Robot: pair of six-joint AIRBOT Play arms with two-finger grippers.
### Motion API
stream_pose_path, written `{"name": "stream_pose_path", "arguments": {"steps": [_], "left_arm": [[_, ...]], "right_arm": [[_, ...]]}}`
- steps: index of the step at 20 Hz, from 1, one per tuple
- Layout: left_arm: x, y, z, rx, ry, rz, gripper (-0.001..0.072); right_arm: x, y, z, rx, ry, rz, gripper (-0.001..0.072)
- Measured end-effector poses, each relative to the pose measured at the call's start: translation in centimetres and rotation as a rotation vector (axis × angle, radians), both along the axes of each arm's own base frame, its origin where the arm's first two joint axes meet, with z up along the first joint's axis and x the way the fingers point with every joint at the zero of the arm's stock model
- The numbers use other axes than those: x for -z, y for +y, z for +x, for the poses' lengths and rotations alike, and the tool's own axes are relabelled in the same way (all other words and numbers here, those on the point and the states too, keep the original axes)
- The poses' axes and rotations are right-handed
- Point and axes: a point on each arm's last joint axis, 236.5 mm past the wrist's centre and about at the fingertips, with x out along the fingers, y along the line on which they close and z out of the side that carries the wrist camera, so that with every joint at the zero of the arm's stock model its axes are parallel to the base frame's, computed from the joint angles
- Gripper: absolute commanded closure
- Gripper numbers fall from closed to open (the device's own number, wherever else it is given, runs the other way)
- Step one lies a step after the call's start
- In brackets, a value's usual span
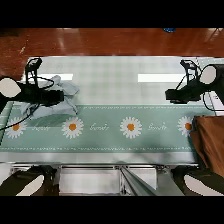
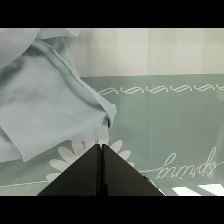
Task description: Fold the shirts.
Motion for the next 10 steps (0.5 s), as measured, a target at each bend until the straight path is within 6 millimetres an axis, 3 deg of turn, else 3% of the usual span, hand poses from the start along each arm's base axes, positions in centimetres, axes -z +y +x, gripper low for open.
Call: {"name": "stream_pose_path", "arguments": {"steps": [10], "left_arm": [[-0.05,-0.01,0.12,-0.001,-0.006,-0.001,0.0688]], "right_arm": [[0.0,-0.01,0.0,0.0,0.0,0.0,0.0686]]}}
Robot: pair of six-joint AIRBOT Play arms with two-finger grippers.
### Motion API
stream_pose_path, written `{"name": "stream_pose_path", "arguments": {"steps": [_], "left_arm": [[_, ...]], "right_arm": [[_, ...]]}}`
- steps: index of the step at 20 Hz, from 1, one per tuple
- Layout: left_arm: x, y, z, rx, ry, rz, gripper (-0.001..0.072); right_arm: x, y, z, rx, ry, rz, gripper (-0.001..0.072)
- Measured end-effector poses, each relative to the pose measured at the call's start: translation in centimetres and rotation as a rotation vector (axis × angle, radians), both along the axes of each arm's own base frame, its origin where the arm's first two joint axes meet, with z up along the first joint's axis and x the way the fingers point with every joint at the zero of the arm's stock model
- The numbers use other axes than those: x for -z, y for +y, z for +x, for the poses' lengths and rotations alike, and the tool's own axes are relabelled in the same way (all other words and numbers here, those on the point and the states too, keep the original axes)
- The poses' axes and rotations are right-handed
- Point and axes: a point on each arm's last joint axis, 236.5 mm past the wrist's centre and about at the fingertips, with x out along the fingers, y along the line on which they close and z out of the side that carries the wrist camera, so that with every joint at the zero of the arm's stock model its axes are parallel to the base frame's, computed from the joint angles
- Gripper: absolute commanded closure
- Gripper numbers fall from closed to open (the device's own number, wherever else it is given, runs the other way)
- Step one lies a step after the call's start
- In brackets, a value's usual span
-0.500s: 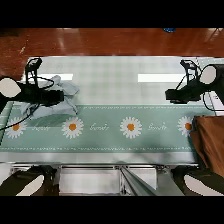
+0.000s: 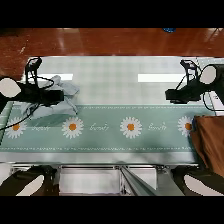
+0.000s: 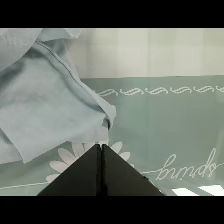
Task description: Fold the shirts.
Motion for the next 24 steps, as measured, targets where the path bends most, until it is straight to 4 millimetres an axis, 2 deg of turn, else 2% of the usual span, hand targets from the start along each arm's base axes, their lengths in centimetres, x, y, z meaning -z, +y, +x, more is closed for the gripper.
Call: {"name": "stream_pose_path", "arguments": {"steps": [4,7,8,9,10,12,14,16,19,22,24], "left_arm": [[0.0,0.0,0.0,0.001,0.0,0.001,0.0688],[0.0,0.0,0.1,0.002,-0.002,0.001,0.068],[0.0,0.0,0.2,0.0,-0.009,0.001,0.0575],[-0.1,0.0,0.5,-0.003,-0.021,0.0,0.0285],[-0.2,0.1,0.8,-0.005,-0.032,0.001,0.02],[-0.6,0.4,1.7,-0.017,-0.067,0.006,0.02],[-1.3,1.9,2.6,-0.032,-0.103,0.05,0.02],[-1.8,5.3,3.6,-0.092,-0.138,0.134,0.02],[-2.2,10.7,5.0,-0.216,-0.194,0.209,0.0201],[-1.1,13.5,6.7,-0.265,-0.232,0.245,0.0201],[0.9,14.4,7.5,-0.253,-0.211,0.269,0.0201]], "right_arm": [[0.0,0.0,0.1,0.0,-0.003,0.001,0.0687],[-0.2,0.1,0.9,0.002,-0.04,0.003,0.0684],[-0.3,0.1,1.4,0.003,-0.06,0.004,0.0592],[-0.5,0.1,2.0,0.005,-0.086,0.005,0.0301],[-0.6,0.1,2.6,0.006,-0.113,0.006,0.0294],[-0.9,-0.2,3.4,-0.002,-0.149,-0.008,0.0298],[-0.7,-0.5,3.0,-0.02,-0.132,-0.027,0.0302],[-0.3,-0.7,1.9,-0.042,-0.088,-0.046,0.0302],[0.3,0.2,0.2,-0.085,-0.055,-0.051,0.0303],[1.1,2.1,-0.7,-0.102,-0.065,-0.04,0.0302],[1.5,3.4,-0.9,-0.11,-0.079,-0.029,0.0302]]}}
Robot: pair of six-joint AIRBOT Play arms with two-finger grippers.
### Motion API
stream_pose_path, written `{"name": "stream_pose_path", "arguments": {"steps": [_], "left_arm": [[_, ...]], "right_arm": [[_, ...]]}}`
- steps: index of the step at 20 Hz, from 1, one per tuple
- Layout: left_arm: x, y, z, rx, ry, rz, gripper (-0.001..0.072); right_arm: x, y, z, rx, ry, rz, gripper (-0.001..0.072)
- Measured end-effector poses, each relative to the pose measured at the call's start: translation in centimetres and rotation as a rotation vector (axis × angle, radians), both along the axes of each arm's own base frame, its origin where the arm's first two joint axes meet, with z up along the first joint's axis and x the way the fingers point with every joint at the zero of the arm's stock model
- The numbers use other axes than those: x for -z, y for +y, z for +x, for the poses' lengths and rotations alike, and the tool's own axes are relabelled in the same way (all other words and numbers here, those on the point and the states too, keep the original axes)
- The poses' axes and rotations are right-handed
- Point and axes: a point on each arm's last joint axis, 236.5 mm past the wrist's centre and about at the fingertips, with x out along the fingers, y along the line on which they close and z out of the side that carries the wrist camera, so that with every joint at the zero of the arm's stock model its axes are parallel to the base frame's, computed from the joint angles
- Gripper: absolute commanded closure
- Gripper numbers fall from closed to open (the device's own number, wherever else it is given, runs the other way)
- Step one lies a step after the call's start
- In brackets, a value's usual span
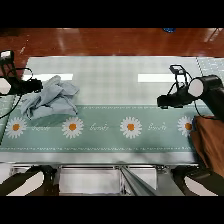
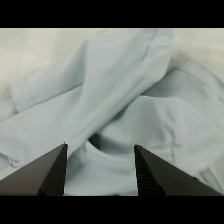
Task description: Fold the shirts.
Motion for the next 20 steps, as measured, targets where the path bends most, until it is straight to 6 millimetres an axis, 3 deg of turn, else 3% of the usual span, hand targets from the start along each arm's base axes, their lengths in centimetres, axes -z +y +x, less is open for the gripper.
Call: {"name": "stream_pose_path", "arguments": {"steps": [7,8,9,10,13,14,16,18,20], "left_arm": [[9.5,0.2,-1.3,0.023,0.251,-0.014,0.0205],[10.4,-0.2,-1.6,0.029,0.282,-0.029,0.0284],[11.1,-0.6,-1.8,0.033,0.301,-0.046,0.058],[11.6,-1.2,-1.9,0.036,0.314,-0.069,0.069],[11.4,-2.4,-2.1,0.037,0.359,-0.128,0.069],[10.6,-3.1,-2.1,0.037,0.373,-0.159,0.069],[6.8,-3.9,0.2,0.039,0.276,-0.199,0.069],[1.0,-5.1,2.5,0.056,0.137,-0.247,0.069],[-6.5,-6.5,4.5,0.09,-0.041,-0.3,0.069]], "right_arm": [[0.3,2.1,-0.2,0.018,-0.022,0.027,0.0302],[0.3,2.2,-0.2,0.024,-0.022,0.03,0.0302],[0.3,2.3,-0.2,0.029,-0.023,0.032,0.0302],[0.2,2.3,-0.3,0.032,-0.023,0.036,0.0302],[-1.5,2.3,-0.1,0.039,-0.065,0.043,0.0302],[-2.8,2.0,0.1,0.043,-0.098,0.04,0.0302],[-6.0,1.1,0.5,0.06,-0.181,0.026,0.0303],[-9.9,-0.1,0.4,0.083,-0.276,0.014,0.0303],[-13.7,-1.0,-0.3,0.108,-0.37,0.02,0.0303]]}}
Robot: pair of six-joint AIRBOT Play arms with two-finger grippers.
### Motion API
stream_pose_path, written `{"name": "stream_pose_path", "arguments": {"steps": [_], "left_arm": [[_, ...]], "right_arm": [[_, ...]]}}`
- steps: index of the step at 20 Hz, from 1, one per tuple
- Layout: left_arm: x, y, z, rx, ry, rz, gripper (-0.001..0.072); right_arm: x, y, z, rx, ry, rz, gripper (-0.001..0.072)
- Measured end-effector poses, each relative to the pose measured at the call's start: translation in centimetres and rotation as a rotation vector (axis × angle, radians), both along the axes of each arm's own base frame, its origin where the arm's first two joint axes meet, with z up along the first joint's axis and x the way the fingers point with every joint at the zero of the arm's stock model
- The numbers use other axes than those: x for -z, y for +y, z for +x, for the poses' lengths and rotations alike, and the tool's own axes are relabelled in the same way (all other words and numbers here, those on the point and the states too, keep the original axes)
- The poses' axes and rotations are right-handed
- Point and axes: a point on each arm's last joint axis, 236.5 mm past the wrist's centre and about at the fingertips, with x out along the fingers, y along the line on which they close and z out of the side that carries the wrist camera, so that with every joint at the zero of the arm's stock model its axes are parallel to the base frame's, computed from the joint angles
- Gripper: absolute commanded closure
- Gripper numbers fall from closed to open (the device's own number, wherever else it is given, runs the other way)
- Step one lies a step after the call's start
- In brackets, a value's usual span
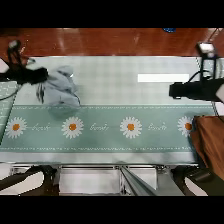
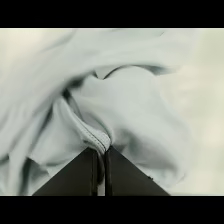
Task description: Fold the shirts.
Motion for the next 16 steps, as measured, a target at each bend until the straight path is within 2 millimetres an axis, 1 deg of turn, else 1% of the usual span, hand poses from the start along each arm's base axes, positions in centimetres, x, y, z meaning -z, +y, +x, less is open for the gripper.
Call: {"name": "stream_pose_path", "arguments": {"steps": [1,2,3,5,7,9,11,12,13,14,15,16], "left_arm": [[-3.8,-0.7,0.5,0.008,-0.084,-0.027,0.069],[-8.1,-1.6,0.6,0.02,-0.177,-0.055,0.069],[-12.2,-2.6,0.5,0.036,-0.267,-0.081,0.069],[-19.9,-4.5,-0.7,0.077,-0.429,-0.121,0.069],[-26.5,-6.6,-2.6,0.131,-0.569,-0.154,0.069],[-31.5,-8.8,-5.0,0.189,-0.677,-0.185,0.069],[-34.7,-11.3,-7.4,0.255,-0.743,-0.236,0.069],[-35.5,-12.6,-8.4,0.289,-0.758,-0.261,0.069],[-35.8,-14.2,-9.4,0.33,-0.758,-0.291,0.069],[-35.7,-15.8,-10.3,0.371,-0.749,-0.319,0.069],[-35.0,-17.6,-11.1,0.415,-0.727,-0.35,0.069],[-33.9,-19.5,-11.8,0.455,-0.702,-0.379,0.069]], "right_arm": [[-1.7,-0.4,-0.5,0.012,-0.046,0.01,0.0303],[-3.0,-0.7,-1.1,0.022,-0.079,0.019,0.0303],[-4.4,-1.0,-1.7,0.032,-0.117,0.032,0.0303],[-6.5,-1.5,-3.0,0.044,-0.176,0.054,0.0303],[-8.2,-1.9,-4.2,0.05,-0.227,0.076,0.0303],[-9.5,-2.2,-5.4,0.054,-0.268,0.092,0.0303],[-10.4,-2.5,-6.4,0.057,-0.294,0.104,0.0303],[-10.7,-2.6,-6.8,0.059,-0.303,0.108,0.0303],[-10.9,-2.7,-7.1,0.06,-0.309,0.11,0.0303],[-11.0,-2.8,-7.4,0.06,-0.313,0.112,0.0303],[-11.1,-2.9,-7.6,0.061,-0.314,0.112,0.0303],[-11.1,-2.9,-7.7,0.06,-0.316,0.113,0.0303]]}}
